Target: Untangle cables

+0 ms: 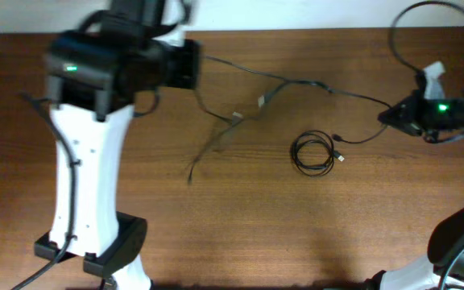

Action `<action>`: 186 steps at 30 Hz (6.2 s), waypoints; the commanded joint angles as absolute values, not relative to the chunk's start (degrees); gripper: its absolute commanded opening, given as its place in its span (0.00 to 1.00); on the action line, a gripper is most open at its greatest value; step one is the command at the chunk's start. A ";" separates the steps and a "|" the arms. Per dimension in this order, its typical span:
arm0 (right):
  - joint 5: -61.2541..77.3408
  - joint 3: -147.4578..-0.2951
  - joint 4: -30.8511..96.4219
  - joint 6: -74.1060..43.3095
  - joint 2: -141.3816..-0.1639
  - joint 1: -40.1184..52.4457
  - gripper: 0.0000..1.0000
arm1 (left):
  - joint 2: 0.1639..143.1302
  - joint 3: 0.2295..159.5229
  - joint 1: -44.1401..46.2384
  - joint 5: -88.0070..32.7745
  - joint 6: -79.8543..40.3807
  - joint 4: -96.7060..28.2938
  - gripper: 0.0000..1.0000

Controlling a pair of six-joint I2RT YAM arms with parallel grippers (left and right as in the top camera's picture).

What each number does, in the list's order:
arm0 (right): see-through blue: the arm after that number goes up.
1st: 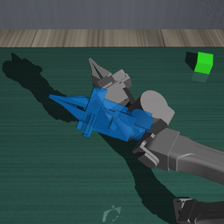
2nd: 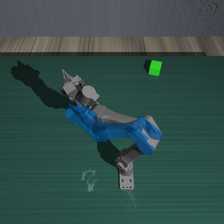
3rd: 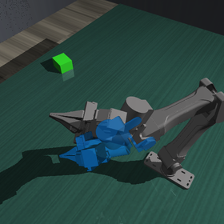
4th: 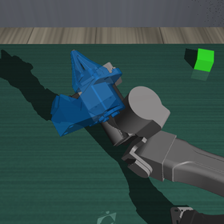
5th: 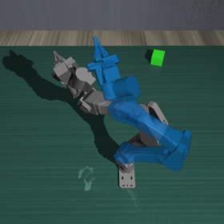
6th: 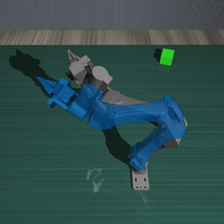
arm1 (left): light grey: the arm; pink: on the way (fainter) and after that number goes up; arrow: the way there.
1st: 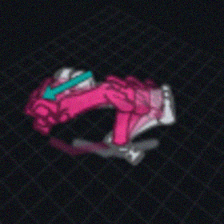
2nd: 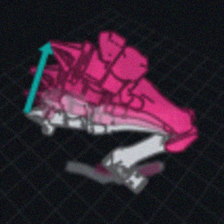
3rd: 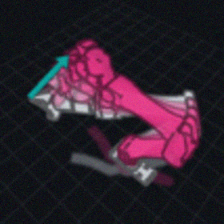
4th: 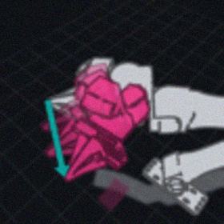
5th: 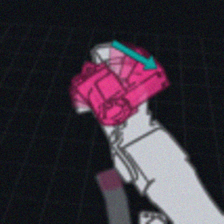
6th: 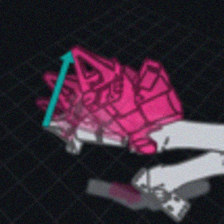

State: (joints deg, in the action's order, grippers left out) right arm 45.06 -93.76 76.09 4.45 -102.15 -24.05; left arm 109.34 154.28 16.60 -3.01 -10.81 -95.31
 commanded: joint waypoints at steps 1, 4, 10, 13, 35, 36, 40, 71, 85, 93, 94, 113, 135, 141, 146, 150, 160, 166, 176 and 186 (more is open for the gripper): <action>48.56 -94.59 77.01 3.22 -101.01 -29.82 0.04 | 107.87 154.54 7.77 4.36 -16.05 -96.20 0.00; 51.79 -94.59 77.78 4.47 -99.81 -32.25 0.04 | 107.87 154.54 2.55 4.34 -17.19 -96.60 0.00; 57.95 -95.50 76.88 4.45 -93.56 -33.89 0.04 | 107.87 154.54 -6.13 4.29 -19.18 -96.71 0.00; 59.83 -97.08 76.20 4.40 -89.71 -33.78 0.04 | 107.87 154.54 -7.68 1.10 -20.12 -96.71 0.00; 60.86 -103.96 54.37 -23.05 -72.73 -33.85 0.04 | 108.03 143.26 -7.68 24.32 -32.34 -95.13 0.00; 60.88 -103.96 54.37 -23.05 -72.73 -33.82 0.04 | 108.03 142.06 -7.68 24.23 -32.34 -94.52 0.00; 61.34 -103.94 54.65 -22.98 -72.73 -33.78 0.04 | 108.03 137.97 -7.68 20.82 -32.29 -92.84 0.00; 40.77 -103.39 69.84 -10.72 -85.14 -2.09 0.54 | 104.79 137.36 10.13 -74.17 32.38 -91.88 0.00; 36.32 -103.39 72.18 -15.49 -105.60 11.94 0.84 | 102.94 141.97 10.35 -72.71 30.00 -90.48 0.00; 35.70 -103.39 66.96 -18.33 -110.04 13.87 0.84 | 102.06 141.97 10.35 -75.20 29.82 -91.07 0.00; 35.73 -103.39 66.32 -18.55 -110.04 13.87 0.84 | 102.06 141.97 10.35 -75.22 29.80 -91.31 0.00; 50.83 -103.53 62.85 -18.79 -109.97 10.44 0.87 | 102.08 141.88 12.12 -63.81 29.85 -94.48 0.00; 35.29 -103.39 71.26 -16.78 -110.00 15.14 0.51 | 100.73 141.93 18.06 -63.18 29.82 -90.32 0.00; 35.29 -103.39 71.18 -16.80 -110.00 15.84 0.04 | 100.68 141.91 18.06 -63.13 29.85 -90.28 0.00; 32.42 -103.46 71.24 -16.82 -109.97 14.06 0.04 | 100.66 141.91 17.54 -53.49 24.18 -89.95 0.00; 23.83 -103.46 74.63 -19.00 -109.97 9.69 0.04 | 100.68 141.91 12.19 -24.91 -1.10 -88.75 0.00; 14.31 -103.46 78.19 -20.27 -109.97 4.40 0.04 | 100.68 141.80 -6.44 6.07 -25.39 -91.85 0.00; 14.33 -103.46 77.49 -20.29 -109.97 4.43 0.04 | 100.68 141.78 -13.89 6.07 -25.52 -93.12 0.00; 25.63 -106.30 74.15 -20.62 -109.84 0.60 0.04 | 100.68 141.56 -18.92 11.79 -32.56 -96.09 0.00; 31.40 -131.22 79.13 -17.39 -104.53 -1.02 0.04 | 100.71 141.49 -18.92 9.72 -33.12 -96.09 0.00</action>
